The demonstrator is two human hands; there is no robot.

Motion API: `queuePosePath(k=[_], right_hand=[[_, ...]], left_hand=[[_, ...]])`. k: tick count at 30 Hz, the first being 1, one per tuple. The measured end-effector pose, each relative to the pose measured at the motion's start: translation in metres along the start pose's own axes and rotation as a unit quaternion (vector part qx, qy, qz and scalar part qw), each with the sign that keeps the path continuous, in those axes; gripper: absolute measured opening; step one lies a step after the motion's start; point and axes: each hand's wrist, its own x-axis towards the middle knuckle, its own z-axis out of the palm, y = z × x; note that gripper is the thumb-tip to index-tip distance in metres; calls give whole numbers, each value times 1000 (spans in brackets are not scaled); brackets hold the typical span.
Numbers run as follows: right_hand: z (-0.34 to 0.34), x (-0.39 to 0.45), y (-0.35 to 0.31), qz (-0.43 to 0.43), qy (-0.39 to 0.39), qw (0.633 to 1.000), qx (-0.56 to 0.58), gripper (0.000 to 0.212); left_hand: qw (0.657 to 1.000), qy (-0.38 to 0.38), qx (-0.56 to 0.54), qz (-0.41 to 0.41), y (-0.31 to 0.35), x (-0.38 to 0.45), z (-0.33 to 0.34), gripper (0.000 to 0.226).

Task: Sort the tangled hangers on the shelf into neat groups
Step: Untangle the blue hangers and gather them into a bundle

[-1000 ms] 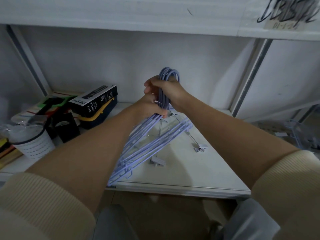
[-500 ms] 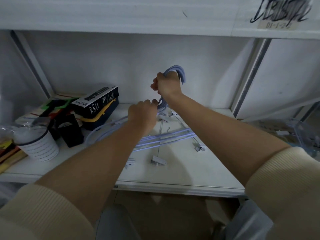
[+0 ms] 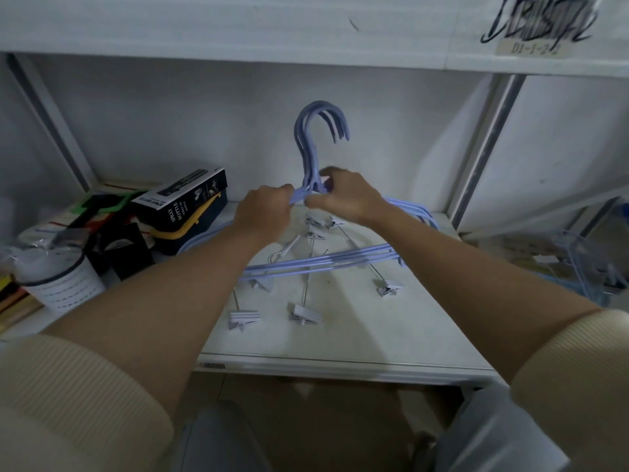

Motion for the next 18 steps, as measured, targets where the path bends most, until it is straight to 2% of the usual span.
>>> queuePosePath(k=[2, 4, 7, 14, 18], right_hand=[[5, -4, 20, -33, 24, 984, -172, 50], [6, -5, 25, -53, 57, 970, -231, 31], [5, 0, 29, -75, 78, 954, -279, 22], [0, -2, 33, -86, 53, 942, -320, 31], [3, -13, 49, -55, 11, 968, -245, 32]], left_hand=[[999, -24, -24, -9, -4, 6, -1, 16], [998, -43, -47, -17, -6, 7, 0, 19], [995, -57, -74, -39, -6, 7, 2, 17], [990, -90, -79, -70, -1, 10, 6, 14], [992, -116, -37, -40, 6, 18, 8, 19]])
